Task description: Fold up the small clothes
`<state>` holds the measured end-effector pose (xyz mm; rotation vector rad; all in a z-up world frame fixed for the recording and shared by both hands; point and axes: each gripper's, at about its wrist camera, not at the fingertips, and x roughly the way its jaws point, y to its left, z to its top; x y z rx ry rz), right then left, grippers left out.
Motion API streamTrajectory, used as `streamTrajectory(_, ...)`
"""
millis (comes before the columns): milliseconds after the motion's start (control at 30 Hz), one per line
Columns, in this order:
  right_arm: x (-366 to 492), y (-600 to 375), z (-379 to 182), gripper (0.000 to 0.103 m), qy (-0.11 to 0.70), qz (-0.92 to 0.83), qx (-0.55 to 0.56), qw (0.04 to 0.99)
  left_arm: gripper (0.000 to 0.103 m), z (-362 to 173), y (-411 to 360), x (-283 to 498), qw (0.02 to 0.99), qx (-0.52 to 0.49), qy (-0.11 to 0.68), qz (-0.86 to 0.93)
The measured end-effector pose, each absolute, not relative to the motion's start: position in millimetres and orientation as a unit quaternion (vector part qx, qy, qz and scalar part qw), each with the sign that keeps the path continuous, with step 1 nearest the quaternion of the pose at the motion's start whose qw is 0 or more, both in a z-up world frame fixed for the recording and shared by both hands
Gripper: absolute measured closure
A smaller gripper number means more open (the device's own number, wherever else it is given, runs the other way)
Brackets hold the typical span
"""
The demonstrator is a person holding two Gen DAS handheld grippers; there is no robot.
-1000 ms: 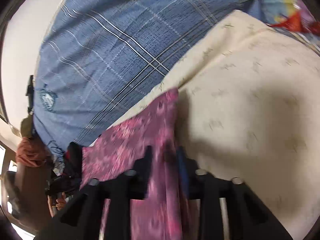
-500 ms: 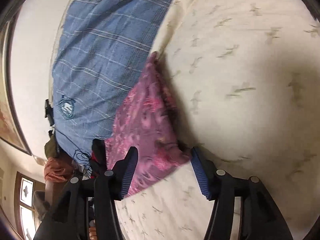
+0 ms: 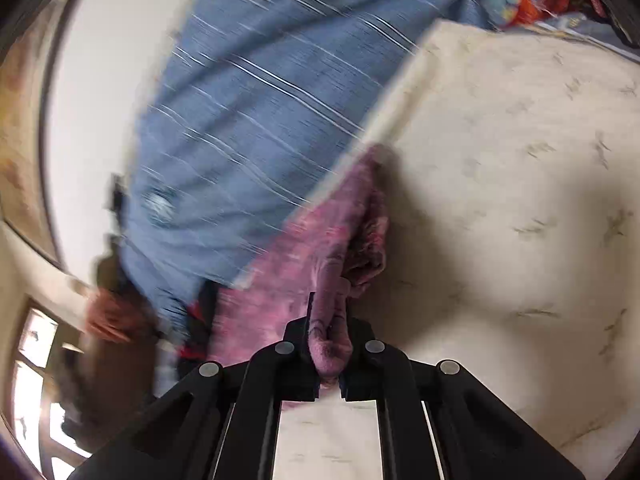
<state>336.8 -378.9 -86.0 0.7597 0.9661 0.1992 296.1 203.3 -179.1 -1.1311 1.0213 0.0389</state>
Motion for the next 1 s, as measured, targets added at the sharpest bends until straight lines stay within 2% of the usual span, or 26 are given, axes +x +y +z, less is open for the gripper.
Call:
streamTrajectory(100, 325.6, -380.0, -104.2, 0.095, 0.462, 0.083, 0.360, 0.807, 0.090, -179.8, 213.9, 287.4, 0.709, -0.545, 0.448, 0.000)
streamTrajectory(133, 321.4, -381.8, -100.4, 0.085, 0.458, 0.077, 0.363, 0.808, 0.089, -172.1, 216.9, 283.9, 0.720, -0.528, 0.451, -0.001)
streamTrajectory(233, 310.5, -393.3, -74.2, 0.085, 0.436, 0.042, 0.346, 0.830, 0.087, -143.0, 229.0, 271.4, 0.758, -0.469, 0.453, 0.011)
streamTrajectory(333, 313.4, -393.3, -40.5, 0.084, 0.398, 0.050, 0.313, 0.861, 0.073, -106.1, 232.5, 269.0, 0.802, -0.404, 0.436, 0.054)
streamTrajectory(400, 327.6, -373.2, -27.7, 0.082, 0.396, 0.081, 0.284, 0.869, 0.058, -83.2, 226.9, 283.3, 0.825, -0.371, 0.424, 0.053)
streamTrajectory(467, 344.7, -344.8, -27.5, 0.076, 0.404, 0.108, 0.258, 0.871, 0.053, -74.4, 206.3, 308.5, 0.831, -0.357, 0.424, 0.041)
streamTrajectory(667, 390.7, -292.8, -54.7, 0.075, 0.426, 0.111, 0.209, 0.873, 0.052, -81.5, 138.0, 425.6, 0.834, -0.258, 0.487, -0.018)
streamTrajectory(700, 392.5, -291.3, -59.7, 0.073, 0.422, 0.097, 0.191, 0.881, 0.052, -87.1, 127.4, 447.3, 0.836, -0.239, 0.495, -0.014)
streamTrajectory(767, 394.1, -294.7, -73.6, 0.062, 0.426, 0.074, 0.173, 0.885, 0.052, -110.0, 114.8, 481.9, 0.834, -0.201, 0.515, 0.000)
streamTrajectory(800, 394.6, -299.4, -84.7, 0.062, 0.432, 0.071, 0.175, 0.882, 0.052, -127.9, 113.1, 496.6, 0.823, -0.190, 0.534, 0.014)
streamTrajectory(833, 391.4, -300.0, -88.4, 0.062, 0.417, 0.079, 0.175, 0.888, 0.052, -142.7, 112.2, 509.4, 0.816, -0.190, 0.545, 0.017)
streamTrajectory(867, 386.3, -299.3, -89.1, 0.062, 0.400, 0.087, 0.167, 0.897, 0.050, -141.7, 108.1, 514.8, 0.832, -0.182, 0.523, 0.021)
streamTrajectory(900, 385.4, -299.1, -89.7, 0.061, 0.400, 0.087, 0.165, 0.897, 0.046, -138.1, 104.0, 516.5, 0.844, -0.165, 0.510, 0.024)
streamTrajectory(1000, 386.5, -297.9, -89.6, 0.058, 0.398, 0.089, 0.159, 0.899, 0.045, -137.3, 87.2, 521.0, 0.846, -0.111, 0.520, 0.028)
